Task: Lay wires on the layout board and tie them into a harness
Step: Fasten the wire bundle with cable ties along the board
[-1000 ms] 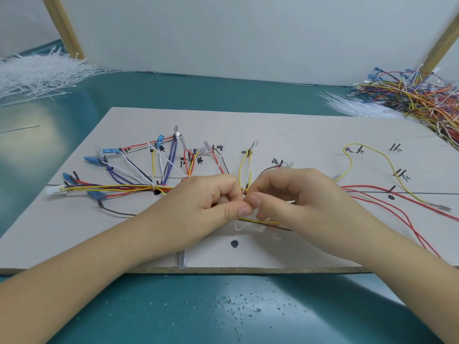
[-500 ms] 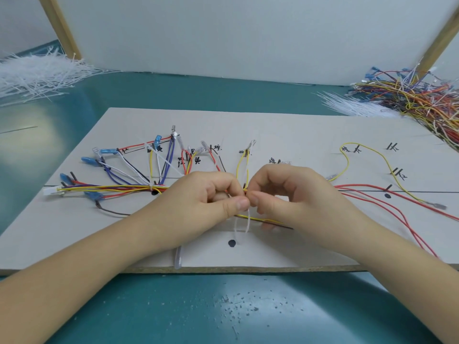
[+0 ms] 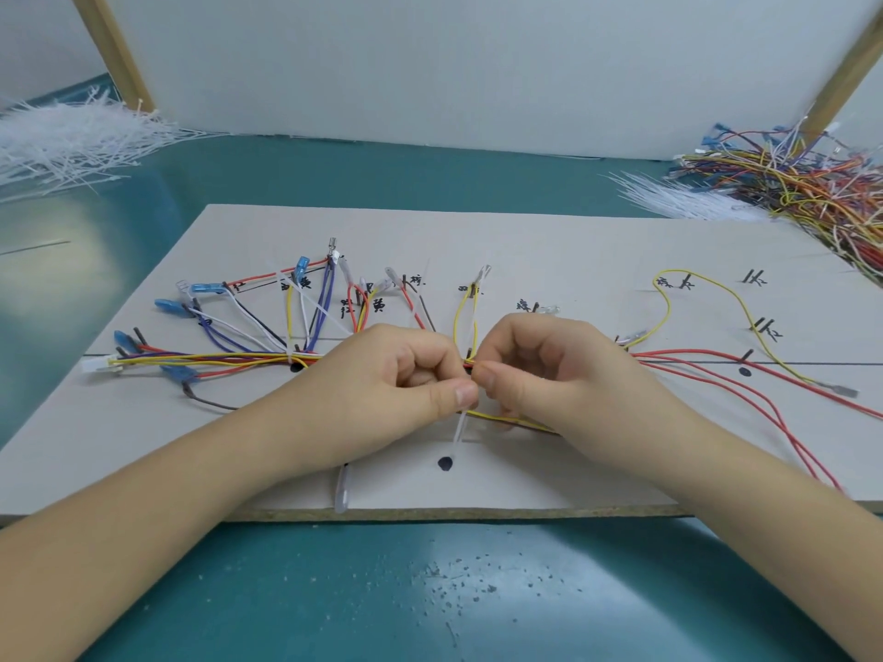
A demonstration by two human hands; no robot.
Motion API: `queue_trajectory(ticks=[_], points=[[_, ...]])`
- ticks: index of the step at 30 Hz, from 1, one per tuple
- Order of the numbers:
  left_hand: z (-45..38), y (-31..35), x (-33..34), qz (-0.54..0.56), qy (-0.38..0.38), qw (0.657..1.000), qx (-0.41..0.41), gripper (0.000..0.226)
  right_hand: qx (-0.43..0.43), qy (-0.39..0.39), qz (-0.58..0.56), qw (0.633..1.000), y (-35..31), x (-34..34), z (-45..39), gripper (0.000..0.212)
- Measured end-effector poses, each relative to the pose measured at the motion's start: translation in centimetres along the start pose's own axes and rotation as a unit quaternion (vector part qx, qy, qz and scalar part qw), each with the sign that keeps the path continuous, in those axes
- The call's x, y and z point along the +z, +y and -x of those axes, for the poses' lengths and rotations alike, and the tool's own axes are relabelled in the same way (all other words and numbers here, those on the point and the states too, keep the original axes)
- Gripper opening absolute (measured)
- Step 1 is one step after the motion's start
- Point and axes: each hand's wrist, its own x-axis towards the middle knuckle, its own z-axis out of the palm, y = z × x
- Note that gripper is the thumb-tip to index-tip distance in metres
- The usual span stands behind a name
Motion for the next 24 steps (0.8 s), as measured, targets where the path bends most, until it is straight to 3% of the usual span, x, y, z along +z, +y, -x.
queue_trajectory(ticks=[16,24], points=[[-0.1,0.4,-0.5,-0.014,-0.047,0.999,0.016,0.017,0.064,0.046,-0.205,0.976,0.0,-0.4,-0.4,0.024],[0.0,0.5,-0.7,-0.026,-0.063,0.998,0.014,0.018,0.103,0.096,-0.309,0.94,-0.5,-1.2,-0.8,0.022]])
